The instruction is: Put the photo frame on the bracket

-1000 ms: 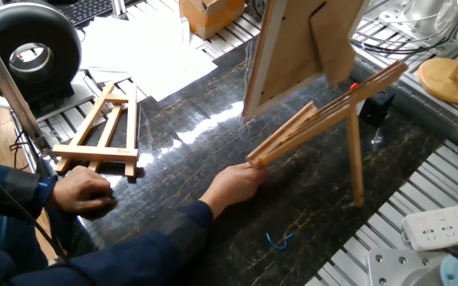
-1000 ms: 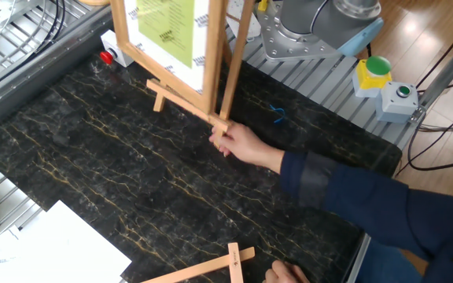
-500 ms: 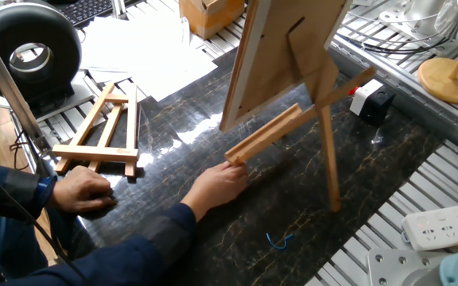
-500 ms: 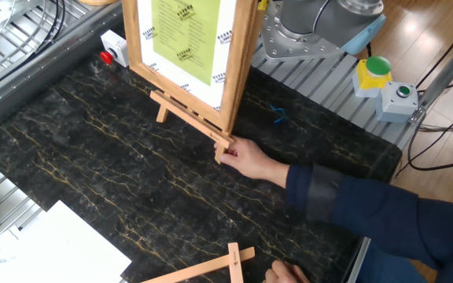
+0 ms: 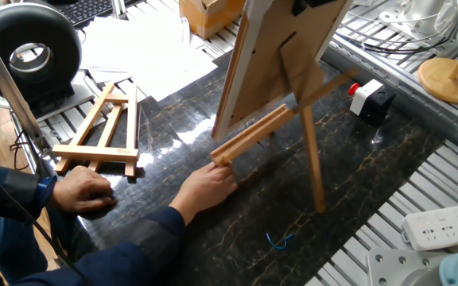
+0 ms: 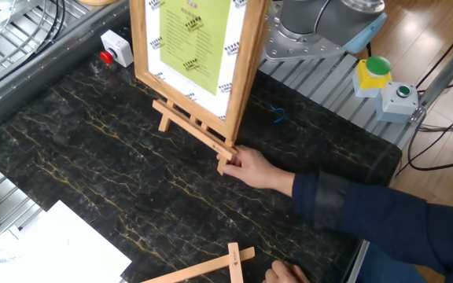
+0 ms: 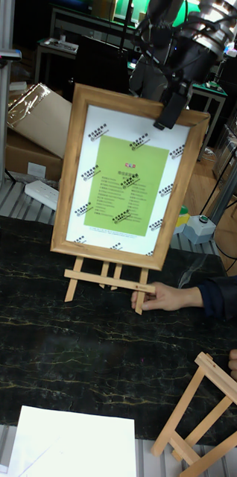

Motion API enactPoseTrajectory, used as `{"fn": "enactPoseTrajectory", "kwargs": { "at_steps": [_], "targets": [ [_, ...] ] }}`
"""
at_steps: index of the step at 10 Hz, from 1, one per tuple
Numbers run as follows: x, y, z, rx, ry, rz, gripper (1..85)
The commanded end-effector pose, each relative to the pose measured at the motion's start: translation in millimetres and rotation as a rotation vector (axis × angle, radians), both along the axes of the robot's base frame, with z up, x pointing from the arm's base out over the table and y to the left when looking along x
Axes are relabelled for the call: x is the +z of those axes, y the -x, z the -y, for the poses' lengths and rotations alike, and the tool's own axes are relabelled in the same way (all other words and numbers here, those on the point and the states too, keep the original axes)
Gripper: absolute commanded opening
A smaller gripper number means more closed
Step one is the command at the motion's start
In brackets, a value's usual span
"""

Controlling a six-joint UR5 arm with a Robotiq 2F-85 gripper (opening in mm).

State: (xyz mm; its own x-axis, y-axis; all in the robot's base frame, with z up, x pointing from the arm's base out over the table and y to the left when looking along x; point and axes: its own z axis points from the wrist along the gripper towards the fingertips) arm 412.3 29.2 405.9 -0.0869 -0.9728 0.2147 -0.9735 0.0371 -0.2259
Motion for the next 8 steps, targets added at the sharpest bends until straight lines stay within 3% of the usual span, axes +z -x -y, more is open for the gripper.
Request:
{"fn": "enactPoseTrajectory", "kwargs": {
  "at_steps": [1,8],
  "targets": [
    [-9.4,2.4,-10.7,0.009,-0.017,0.000,1.7],
    [-23.2,-13.0,-22.1,-0.047,-0.007,0.012,1.7]
  ]
}}
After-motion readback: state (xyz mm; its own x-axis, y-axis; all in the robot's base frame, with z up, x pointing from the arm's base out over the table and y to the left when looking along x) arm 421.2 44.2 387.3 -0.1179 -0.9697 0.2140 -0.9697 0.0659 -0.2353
